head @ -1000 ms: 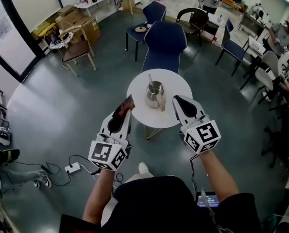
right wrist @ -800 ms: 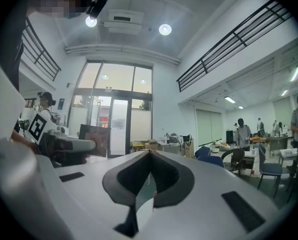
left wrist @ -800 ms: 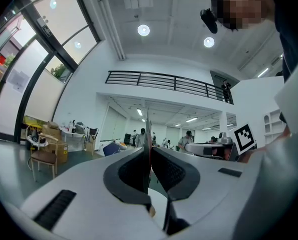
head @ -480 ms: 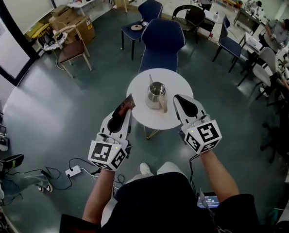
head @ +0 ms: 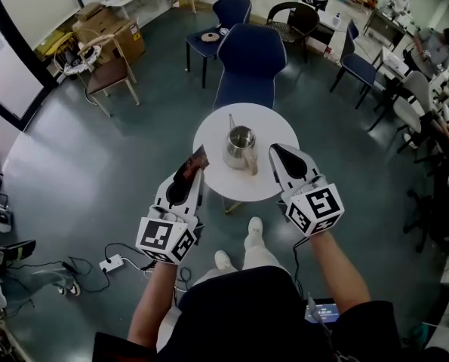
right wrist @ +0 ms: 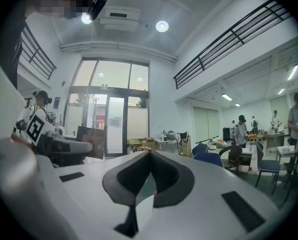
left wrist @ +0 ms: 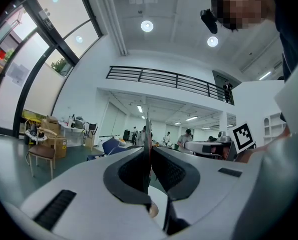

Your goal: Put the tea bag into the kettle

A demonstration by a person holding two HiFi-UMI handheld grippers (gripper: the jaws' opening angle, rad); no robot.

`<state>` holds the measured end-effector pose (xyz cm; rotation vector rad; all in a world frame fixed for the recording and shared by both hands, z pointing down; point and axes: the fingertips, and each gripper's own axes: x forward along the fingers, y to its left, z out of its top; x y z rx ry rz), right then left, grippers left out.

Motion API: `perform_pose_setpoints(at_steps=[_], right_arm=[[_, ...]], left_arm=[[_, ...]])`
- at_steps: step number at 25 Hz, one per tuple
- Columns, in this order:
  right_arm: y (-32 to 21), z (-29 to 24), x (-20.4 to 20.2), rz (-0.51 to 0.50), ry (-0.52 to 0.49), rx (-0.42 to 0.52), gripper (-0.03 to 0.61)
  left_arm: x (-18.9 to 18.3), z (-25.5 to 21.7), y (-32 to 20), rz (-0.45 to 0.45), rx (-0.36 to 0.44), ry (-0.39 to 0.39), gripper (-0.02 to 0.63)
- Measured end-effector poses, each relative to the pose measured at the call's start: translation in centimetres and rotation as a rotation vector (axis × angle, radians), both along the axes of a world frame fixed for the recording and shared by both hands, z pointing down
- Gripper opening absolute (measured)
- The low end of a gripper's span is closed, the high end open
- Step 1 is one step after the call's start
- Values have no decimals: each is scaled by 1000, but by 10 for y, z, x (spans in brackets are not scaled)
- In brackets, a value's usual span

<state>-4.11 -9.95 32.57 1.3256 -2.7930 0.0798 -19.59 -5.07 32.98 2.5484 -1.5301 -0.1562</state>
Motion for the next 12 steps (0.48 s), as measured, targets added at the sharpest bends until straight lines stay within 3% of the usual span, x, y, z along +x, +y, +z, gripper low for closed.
perform_pose_setpoints(at_steps=[12], right_arm=[[-59,21,34,-23,5,-43,18]], left_arm=[[37,22,-54,-16,-45,-16,40]])
